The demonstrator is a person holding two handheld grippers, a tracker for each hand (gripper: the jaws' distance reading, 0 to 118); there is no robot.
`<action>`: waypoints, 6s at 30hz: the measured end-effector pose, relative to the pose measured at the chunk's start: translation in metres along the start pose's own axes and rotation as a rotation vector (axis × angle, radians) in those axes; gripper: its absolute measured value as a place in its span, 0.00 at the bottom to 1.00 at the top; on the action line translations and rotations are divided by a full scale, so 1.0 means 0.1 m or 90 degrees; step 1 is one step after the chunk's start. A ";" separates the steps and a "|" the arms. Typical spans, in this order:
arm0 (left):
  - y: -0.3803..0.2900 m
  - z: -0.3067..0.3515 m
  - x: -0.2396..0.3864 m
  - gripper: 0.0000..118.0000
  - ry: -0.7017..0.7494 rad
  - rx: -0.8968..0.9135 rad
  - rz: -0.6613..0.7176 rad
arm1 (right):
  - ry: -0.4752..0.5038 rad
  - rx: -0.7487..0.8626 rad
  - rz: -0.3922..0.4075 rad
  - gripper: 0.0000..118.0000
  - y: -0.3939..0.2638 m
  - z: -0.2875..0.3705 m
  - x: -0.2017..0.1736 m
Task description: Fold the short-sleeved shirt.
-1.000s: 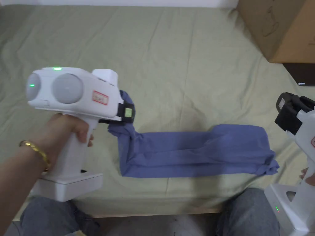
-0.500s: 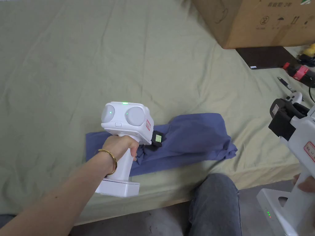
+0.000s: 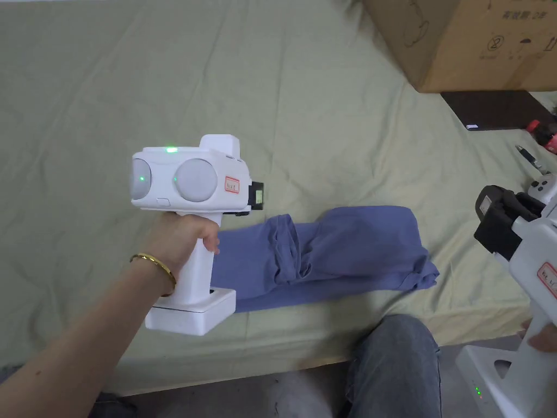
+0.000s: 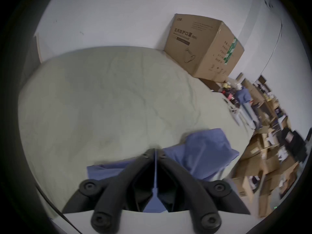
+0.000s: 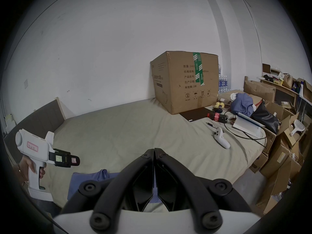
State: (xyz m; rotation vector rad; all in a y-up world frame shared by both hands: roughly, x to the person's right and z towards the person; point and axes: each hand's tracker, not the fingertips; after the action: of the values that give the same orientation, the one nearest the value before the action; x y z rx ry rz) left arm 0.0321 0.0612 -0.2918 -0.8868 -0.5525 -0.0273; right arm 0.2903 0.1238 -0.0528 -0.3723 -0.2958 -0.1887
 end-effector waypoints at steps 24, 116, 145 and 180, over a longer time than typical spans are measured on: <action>-0.49 0.07 0.31 0.06 -0.241 -0.016 0.060 | 0.005 0.006 0.007 0.00 0.02 0.19 -0.03; 0.10 0.14 0.14 0.48 -0.084 -0.062 0.112 | 0.020 -0.019 0.012 0.00 -0.02 0.21 0.08; -0.31 0.31 -0.01 0.00 -0.160 0.052 0.115 | 0.077 -0.030 0.083 0.00 0.08 0.04 -0.39; -0.77 1.42 -1.53 0.67 0.072 0.223 0.168 | 0.115 -0.297 0.148 0.00 -1.59 -1.72 -2.29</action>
State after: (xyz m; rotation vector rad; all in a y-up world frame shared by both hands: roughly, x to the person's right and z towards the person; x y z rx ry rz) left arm -0.1819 0.0863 -0.2365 -0.6049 -0.3171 0.2509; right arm 0.0808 -0.0582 -0.2260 -0.8422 -0.0242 -0.0590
